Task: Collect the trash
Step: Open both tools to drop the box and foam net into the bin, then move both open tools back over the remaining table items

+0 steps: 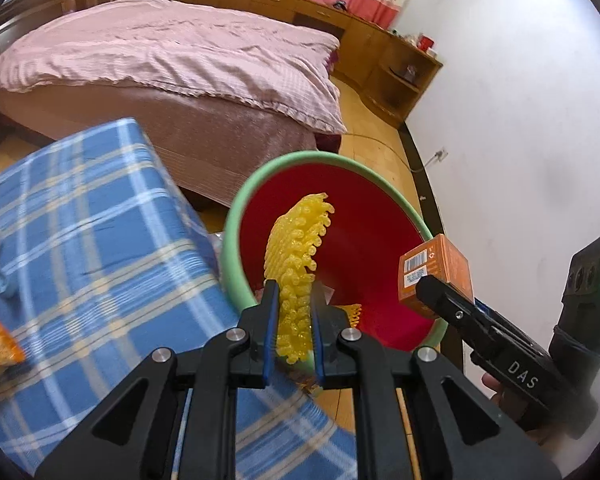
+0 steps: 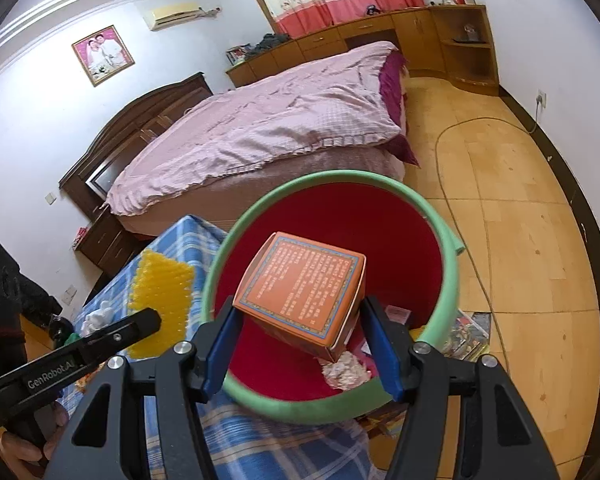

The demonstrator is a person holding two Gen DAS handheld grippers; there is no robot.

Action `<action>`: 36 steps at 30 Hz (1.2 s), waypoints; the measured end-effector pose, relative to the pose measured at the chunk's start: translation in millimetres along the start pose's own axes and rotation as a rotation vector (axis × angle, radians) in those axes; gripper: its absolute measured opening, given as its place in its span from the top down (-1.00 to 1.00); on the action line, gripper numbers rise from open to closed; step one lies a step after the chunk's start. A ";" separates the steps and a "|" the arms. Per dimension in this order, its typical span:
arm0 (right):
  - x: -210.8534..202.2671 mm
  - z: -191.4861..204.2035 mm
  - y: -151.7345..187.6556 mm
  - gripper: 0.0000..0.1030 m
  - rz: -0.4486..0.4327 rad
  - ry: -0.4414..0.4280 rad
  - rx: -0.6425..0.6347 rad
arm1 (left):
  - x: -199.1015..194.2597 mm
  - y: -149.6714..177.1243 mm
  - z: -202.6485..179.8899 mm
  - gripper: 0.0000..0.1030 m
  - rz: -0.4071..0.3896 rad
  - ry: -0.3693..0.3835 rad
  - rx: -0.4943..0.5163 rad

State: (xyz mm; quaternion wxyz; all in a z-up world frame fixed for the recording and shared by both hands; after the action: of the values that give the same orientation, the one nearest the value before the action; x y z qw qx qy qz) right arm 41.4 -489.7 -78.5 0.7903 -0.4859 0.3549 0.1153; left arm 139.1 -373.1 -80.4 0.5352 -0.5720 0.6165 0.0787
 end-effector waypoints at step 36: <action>11.0 -13.7 -6.4 -0.35 -0.012 -0.034 0.060 | -4.4 -6.9 22.8 0.07 -0.051 -0.137 -0.022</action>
State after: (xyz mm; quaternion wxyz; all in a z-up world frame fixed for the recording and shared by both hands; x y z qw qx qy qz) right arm 46.6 -506.3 -85.3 0.8112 -0.4619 0.3421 0.1080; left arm 156.5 -356.5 -83.0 0.5717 -0.5867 0.5627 0.1110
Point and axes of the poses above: each gripper's, at about its wrist camera, not at the fingertips, and x roughly the way its jaws point, z to its left, y to its underside, the point moved 8 cm from there along x, roughly the way its jaws point, and after that the axes turned 8 degrees about -x, right-handed, at the moved point
